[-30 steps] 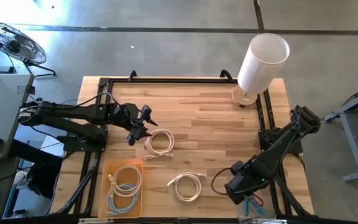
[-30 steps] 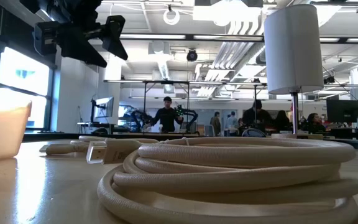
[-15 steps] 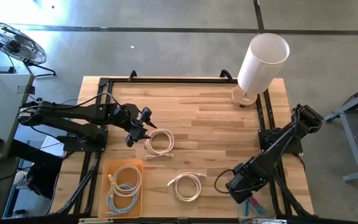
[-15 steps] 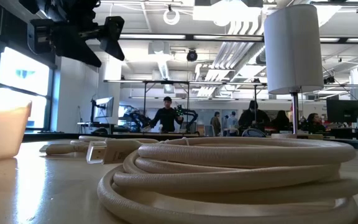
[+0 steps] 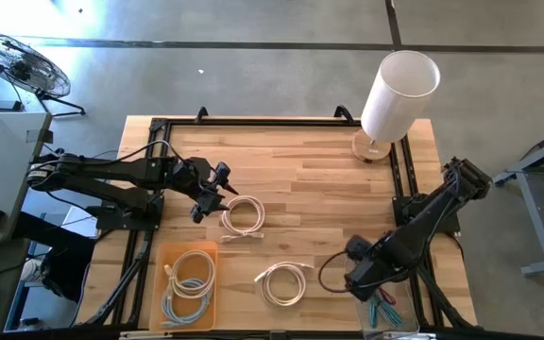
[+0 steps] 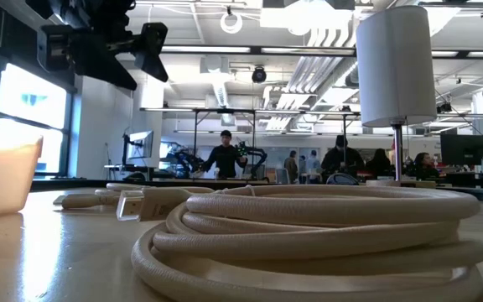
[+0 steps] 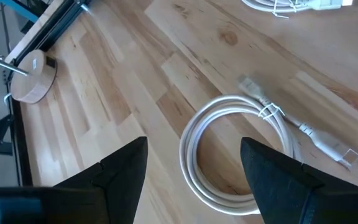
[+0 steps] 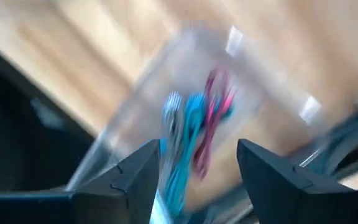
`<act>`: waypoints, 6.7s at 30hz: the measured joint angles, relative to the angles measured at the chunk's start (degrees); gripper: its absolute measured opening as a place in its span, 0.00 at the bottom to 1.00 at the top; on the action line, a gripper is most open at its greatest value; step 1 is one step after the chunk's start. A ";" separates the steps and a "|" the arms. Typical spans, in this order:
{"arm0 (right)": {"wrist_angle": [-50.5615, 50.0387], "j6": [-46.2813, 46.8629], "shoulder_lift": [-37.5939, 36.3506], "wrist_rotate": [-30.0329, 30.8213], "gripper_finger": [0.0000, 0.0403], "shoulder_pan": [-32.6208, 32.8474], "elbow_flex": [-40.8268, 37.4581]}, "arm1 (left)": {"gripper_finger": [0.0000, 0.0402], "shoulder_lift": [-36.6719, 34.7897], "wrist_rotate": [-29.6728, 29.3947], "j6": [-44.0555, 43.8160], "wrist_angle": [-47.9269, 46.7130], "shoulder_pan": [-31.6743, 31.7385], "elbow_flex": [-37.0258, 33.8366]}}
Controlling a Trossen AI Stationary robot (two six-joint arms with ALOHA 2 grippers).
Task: Pick & Place USB Port
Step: Put the top light brown HDMI cable into the orange bin
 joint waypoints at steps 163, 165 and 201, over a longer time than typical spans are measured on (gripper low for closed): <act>21.08 -60.51 0.04 46.81 0.49 -8.92 -11.66 | 0.13 44.24 -2.71 -52.79 -66.84 -21.52 72.09; 21.07 -60.59 0.04 46.78 0.49 -8.92 -11.66 | 0.12 43.88 -2.88 -55.52 -67.09 -24.57 71.56; 29.93 -59.22 0.04 38.50 0.49 -4.92 -11.67 | 0.15 43.43 1.24 -78.94 -59.26 -40.58 43.45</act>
